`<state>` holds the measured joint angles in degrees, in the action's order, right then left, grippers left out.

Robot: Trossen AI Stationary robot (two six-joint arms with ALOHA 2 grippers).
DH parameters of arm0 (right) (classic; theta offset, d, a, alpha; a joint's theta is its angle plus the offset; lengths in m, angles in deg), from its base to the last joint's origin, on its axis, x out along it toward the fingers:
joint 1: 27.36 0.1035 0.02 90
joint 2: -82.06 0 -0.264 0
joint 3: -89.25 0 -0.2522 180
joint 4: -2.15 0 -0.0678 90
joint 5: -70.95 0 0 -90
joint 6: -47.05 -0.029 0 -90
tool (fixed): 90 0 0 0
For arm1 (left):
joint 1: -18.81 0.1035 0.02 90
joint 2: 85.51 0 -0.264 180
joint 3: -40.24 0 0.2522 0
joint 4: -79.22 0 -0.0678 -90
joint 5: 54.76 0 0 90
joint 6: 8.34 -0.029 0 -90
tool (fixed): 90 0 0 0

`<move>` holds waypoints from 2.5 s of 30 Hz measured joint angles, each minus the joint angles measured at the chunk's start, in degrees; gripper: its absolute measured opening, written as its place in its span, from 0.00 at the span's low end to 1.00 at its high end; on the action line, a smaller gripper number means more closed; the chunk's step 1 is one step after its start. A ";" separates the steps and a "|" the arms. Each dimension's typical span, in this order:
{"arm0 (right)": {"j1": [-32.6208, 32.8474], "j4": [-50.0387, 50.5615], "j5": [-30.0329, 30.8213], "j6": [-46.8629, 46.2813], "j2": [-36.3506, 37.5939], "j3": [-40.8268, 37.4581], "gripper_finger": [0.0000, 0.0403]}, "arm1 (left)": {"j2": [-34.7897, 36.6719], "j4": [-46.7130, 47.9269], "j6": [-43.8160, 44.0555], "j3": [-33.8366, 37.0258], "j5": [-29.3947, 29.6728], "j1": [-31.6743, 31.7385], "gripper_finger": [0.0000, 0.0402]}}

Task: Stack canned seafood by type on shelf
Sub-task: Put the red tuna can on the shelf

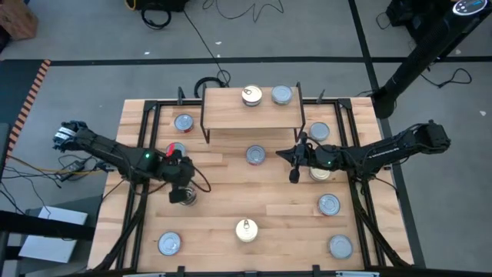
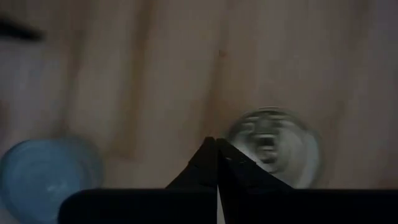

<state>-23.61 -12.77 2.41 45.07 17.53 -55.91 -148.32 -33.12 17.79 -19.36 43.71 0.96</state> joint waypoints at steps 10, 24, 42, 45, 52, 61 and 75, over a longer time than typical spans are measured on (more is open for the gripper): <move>0.00 0.71 -0.07 0.00 -0.02 0.00 0.02 | -0.44 -14.04 -10.42 0.00 -15.33 -7.93 0.01; 0.00 0.96 -0.04 0.00 -0.02 0.00 0.02 | -12.11 -15.89 2.53 0.00 -18.75 -21.64 0.06; 0.00 1.90 -0.04 0.00 -0.02 0.00 0.02 | -22.22 -18.37 10.42 0.00 -27.25 -22.82 0.22; 0.00 2.12 -0.04 0.00 -0.02 0.00 0.02 | -23.18 -18.17 12.61 0.00 -27.14 -22.82 0.21; 0.00 2.21 -0.04 -0.02 -0.02 0.00 0.02 | -23.19 -18.04 13.33 -0.02 -25.88 -22.77 0.09; 0.00 2.21 -0.02 -0.02 -0.02 0.00 0.02 | -23.01 -18.01 11.94 -0.44 -24.98 -21.89 0.01; 0.80 2.78 -0.04 -1.51 -0.02 0.00 0.02 | -22.84 -19.37 -4.34 -5.09 -13.97 -7.72 0.00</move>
<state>-22.81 -10.00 2.37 43.56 17.51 -55.91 -171.16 -52.49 13.45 -24.45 29.75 -6.76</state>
